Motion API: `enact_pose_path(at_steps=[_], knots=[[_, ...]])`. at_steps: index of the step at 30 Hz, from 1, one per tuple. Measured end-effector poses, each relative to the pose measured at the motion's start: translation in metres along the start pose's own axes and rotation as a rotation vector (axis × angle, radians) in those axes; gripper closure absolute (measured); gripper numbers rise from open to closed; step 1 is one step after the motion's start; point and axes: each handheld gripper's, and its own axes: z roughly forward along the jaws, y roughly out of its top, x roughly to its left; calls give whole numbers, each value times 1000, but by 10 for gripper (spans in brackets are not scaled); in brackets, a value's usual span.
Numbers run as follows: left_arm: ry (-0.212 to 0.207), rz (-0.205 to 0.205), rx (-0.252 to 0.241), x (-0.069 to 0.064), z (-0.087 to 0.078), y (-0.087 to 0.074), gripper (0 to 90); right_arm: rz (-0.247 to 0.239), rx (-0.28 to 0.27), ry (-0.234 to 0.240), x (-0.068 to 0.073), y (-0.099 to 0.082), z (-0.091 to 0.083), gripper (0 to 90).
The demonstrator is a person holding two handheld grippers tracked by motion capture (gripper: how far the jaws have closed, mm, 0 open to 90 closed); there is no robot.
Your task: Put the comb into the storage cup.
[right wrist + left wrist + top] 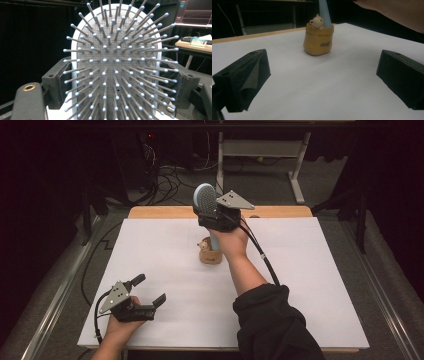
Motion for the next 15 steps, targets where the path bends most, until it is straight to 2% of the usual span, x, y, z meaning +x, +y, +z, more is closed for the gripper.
enact_pose_path(at_steps=[4, 15], knots=[[2, -8, 1, 0, 0, 0, 1, 17, 0, -3, -2, -4, 0, 208], [6, -21, -2, -1, -1, 0, 1, 20, -9, 1, -1, -6, 0, 208]])
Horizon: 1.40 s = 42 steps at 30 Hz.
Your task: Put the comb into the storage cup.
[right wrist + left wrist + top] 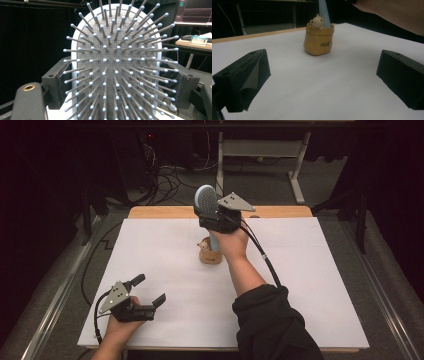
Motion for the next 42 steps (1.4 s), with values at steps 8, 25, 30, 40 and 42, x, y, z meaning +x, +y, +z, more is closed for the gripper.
enact_pose_path(at_steps=[8, 25, 30, 40, 42], knots=[[-1, 5, 0, 1, 0, 0, 1, 19, -13, 0, -2, -6, -1, 208], [4, 2, 3, 1, 0, -1, 1, 74, -9, -3, -11, -25, -5, 207], [6, 0, 7, 0, 0, -2, 1, 72, 7, -1, -10, -30, -4, 207], [7, 13, 6, 1, 1, -3, 1, 80, 37, -1, -12, -36, -4, 207], [7, 12, 6, 1, 1, -3, 1, 80, 39, -1, -13, -37, -4, 206]])
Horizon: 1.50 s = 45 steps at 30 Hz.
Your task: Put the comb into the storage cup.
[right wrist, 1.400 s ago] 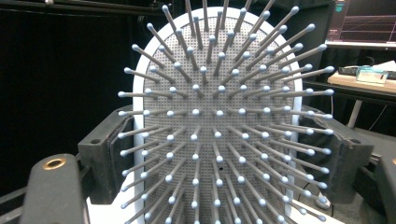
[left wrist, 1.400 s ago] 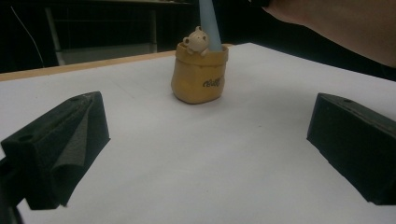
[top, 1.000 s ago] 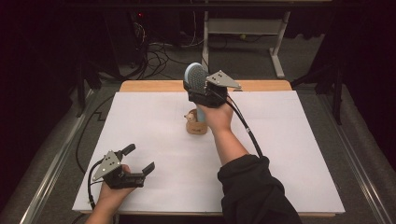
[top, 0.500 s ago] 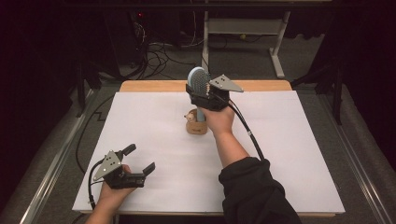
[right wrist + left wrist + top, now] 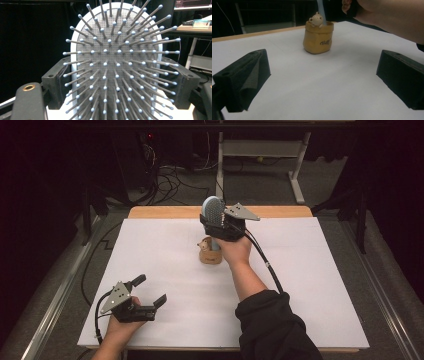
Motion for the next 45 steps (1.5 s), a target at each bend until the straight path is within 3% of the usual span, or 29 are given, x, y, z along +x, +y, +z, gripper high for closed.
enact_pose_path(at_steps=[20, 33, 34, 45], knots=[[-2, 2, 2, 0, -1, 0, 1, 15, 17, 2, -2, -7, 0, 205], [8, -10, 5, 0, 0, -1, 1, 69, 29, -2, -12, -6, -4, 203], [0, 12, 6, 1, 0, -1, 1, 72, 29, -2, -13, -6, -5, 203], [4, 4, 9, 1, 0, -1, 1, 106, 47, -15, -21, -5, -7, 196]])
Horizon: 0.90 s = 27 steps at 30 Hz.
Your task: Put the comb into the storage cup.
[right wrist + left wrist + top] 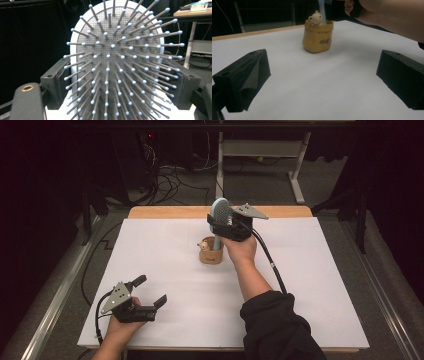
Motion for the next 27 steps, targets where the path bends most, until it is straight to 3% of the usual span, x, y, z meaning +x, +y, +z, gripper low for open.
enact_pose_path(at_steps=[27], knots=[[1, -3, 0, 0, 0, 0, 1, 38, 14, -24, -13, -2, -3, 176]])
